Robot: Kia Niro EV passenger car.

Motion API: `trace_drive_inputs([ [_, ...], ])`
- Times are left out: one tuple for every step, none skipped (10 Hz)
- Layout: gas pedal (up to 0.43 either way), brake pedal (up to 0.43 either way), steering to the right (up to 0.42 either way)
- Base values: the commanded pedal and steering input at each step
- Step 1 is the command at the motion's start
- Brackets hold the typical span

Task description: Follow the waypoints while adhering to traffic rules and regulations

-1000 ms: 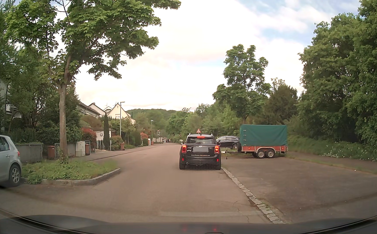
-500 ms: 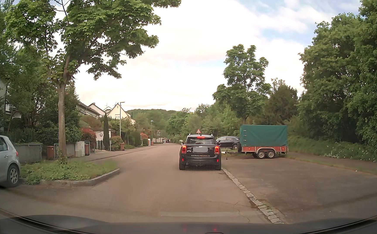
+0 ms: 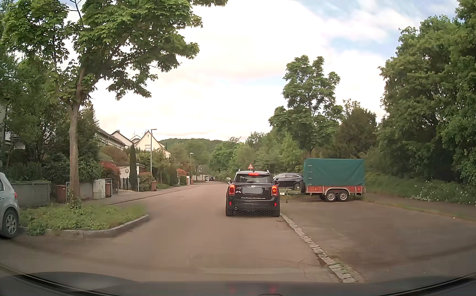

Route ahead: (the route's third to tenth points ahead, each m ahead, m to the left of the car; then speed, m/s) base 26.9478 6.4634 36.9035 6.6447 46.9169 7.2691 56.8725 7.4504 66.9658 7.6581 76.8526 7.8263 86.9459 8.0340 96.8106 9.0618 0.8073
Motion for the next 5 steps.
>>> trace_drive_inputs([
  [0.098, 0.0, -0.008],
  [0.098, 0.0, -0.013],
  [0.098, 0.0, -0.019],
  [0.098, 0.0, -0.026],
  [0.047, 0.0, -0.035],
])
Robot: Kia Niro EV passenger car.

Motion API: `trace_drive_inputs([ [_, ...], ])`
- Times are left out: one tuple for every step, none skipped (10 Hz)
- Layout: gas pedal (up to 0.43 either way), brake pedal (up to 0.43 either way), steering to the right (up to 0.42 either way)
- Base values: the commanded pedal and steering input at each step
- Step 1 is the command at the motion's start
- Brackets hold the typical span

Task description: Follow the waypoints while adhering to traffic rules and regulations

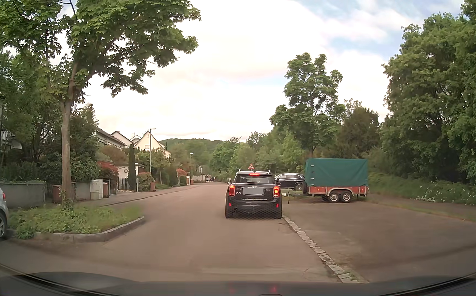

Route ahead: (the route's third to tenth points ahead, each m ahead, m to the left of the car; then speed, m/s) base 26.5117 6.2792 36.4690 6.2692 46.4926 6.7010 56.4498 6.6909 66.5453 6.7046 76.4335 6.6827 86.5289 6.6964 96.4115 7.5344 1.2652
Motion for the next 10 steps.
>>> trace_drive_inputs([
  [0.039, 0.0, -0.046],
  [0.039, 0.0, -0.052],
  [0.047, 0.0, -0.056],
  [0.059, 0.0, -0.066],
  [0.067, 0.0, -0.081],
  [0.067, 0.0, -0.101],
  [0.067, 0.0, -0.12],
  [0.0, 0.0, -0.141],
  [0.0, 0.0, -0.159],
  [0.0, 0.0, -0.179],
])
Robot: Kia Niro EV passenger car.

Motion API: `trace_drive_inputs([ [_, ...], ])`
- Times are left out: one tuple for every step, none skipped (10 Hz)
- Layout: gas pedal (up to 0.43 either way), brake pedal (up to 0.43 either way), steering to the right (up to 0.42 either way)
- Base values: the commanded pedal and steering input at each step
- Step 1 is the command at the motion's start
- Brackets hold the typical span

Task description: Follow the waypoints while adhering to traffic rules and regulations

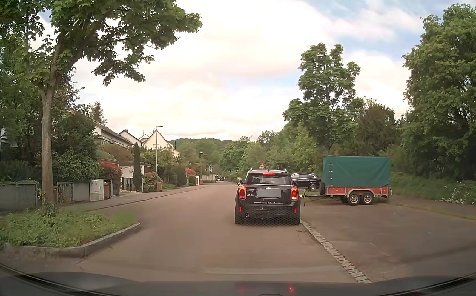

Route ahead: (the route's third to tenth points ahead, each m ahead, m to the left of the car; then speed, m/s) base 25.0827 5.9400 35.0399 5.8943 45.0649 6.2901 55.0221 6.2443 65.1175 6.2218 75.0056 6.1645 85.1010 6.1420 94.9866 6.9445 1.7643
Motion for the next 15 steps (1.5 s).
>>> trace_drive_inputs([
  [0.0, 0.0, -0.195],
  [0.02, 0.0, -0.213],
  [0.028, 0.0, -0.228],
  [0.028, 0.0, -0.238],
  [0.028, 0.0, -0.247],
  [0.028, 0.0, -0.251],
  [0.028, 0.0, -0.252],
  [0.028, 0.0, -0.251],
  [0.028, 0.0, -0.241],
  [0.008, 0.0, -0.227],
  [0.0, 0.0, -0.213],
  [0.0, 0.0, -0.197],
  [0.0, 0.0, -0.181],
  [0.0, 0.0, -0.171],
  [0.0, 0.0, -0.16],
])
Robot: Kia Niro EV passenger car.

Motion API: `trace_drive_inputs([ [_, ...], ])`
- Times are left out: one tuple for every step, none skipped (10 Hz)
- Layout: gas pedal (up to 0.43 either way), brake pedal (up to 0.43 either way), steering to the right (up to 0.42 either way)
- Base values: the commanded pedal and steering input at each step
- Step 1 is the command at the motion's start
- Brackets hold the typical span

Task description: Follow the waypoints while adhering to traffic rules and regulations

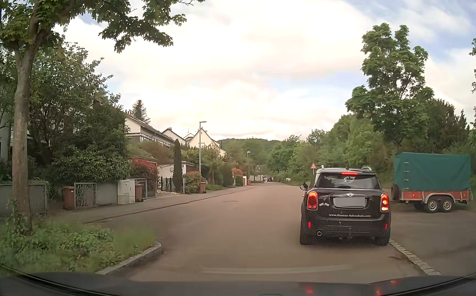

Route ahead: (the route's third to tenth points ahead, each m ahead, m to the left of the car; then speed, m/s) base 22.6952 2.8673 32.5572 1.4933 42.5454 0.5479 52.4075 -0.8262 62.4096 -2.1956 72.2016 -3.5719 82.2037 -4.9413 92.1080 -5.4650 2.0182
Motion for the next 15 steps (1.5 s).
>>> trace_drive_inputs([
  [0.0, 0.0, -0.145],
  [0.0, 0.0, -0.13],
  [0.0, 0.037, -0.117],
  [0.0, 0.073, -0.104],
  [0.0, 0.104, -0.098],
  [0.0, 0.11, -0.093],
  [0.0, 0.11, -0.086],
  [0.0, 0.11, -0.079],
  [0.0, 0.11, -0.072],
  [0.0, 0.116, -0.065],
  [0.0, 0.134, -0.06],
  [0.0, 0.134, -0.058],
  [0.0, 0.098, -0.05],
  [0.0, 0.0, -0.036],
  [0.0, 0.0, -0.027],
])
